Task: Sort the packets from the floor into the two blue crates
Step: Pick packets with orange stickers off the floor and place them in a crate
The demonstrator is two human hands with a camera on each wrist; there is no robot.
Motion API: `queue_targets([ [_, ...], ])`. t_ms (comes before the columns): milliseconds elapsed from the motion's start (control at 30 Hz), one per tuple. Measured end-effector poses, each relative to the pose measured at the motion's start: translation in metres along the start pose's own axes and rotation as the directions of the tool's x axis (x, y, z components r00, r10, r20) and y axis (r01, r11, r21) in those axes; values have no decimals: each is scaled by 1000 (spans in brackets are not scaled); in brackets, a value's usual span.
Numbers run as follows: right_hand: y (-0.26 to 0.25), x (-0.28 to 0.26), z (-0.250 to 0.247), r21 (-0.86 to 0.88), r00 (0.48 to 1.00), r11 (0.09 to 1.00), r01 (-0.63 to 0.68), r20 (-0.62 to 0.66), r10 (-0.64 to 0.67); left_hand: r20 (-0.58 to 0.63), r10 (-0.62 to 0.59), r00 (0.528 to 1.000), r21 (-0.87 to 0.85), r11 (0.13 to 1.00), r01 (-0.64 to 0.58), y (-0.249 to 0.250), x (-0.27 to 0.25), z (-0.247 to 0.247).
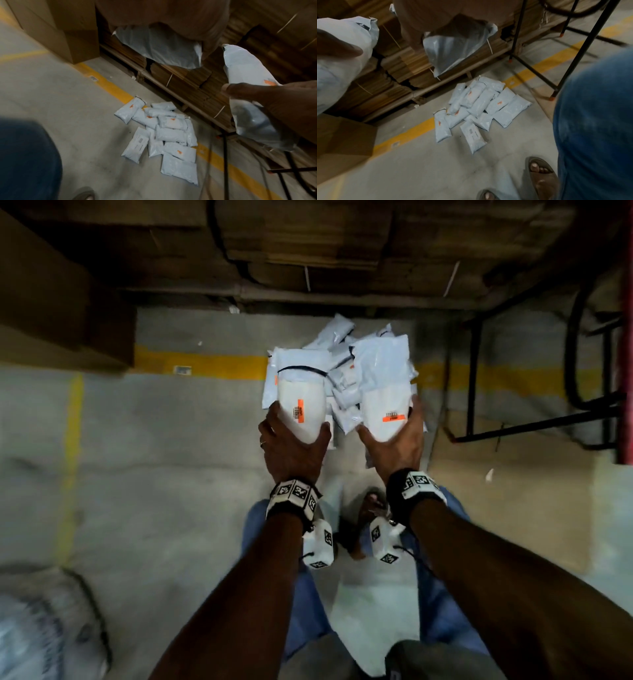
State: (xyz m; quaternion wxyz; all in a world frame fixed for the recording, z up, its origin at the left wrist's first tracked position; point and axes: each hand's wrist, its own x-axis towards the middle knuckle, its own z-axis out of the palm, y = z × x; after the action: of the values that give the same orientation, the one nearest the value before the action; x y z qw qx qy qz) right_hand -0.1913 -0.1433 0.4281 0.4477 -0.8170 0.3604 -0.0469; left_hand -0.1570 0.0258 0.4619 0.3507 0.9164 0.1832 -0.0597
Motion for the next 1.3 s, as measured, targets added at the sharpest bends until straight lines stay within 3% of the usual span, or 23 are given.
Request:
queue_targets([
  [267, -149, -43, -115, 19, 992, 995, 96, -81, -94, -61, 79, 995, -73, 994, -83, 124, -45, -148],
  [467, -203, -44, -180, 78, 974, 984, 158, -177, -142, -111, 157, 981, -126, 977, -171, 190, -60, -184],
  [867, -206, 8, -317, 30, 837, 943, 330, -472, -278, -171, 274, 946, -214, 927, -308, 313, -114, -155],
  [1100, -214, 55, -419, 26, 748, 889, 458, -551, -370, -298, 312, 902, -232, 893, -385, 407, -168, -120],
  [1200, -215, 86, -480, 50, 714, 854, 518, -574, -400, -359, 335, 871, -265, 858, -439, 456, -195, -93],
  [1300, -194, 113, -552, 55, 691, 855, 515, -617, -377, -353, 342, 871, -289, 846, -449, 508, -230, -60],
])
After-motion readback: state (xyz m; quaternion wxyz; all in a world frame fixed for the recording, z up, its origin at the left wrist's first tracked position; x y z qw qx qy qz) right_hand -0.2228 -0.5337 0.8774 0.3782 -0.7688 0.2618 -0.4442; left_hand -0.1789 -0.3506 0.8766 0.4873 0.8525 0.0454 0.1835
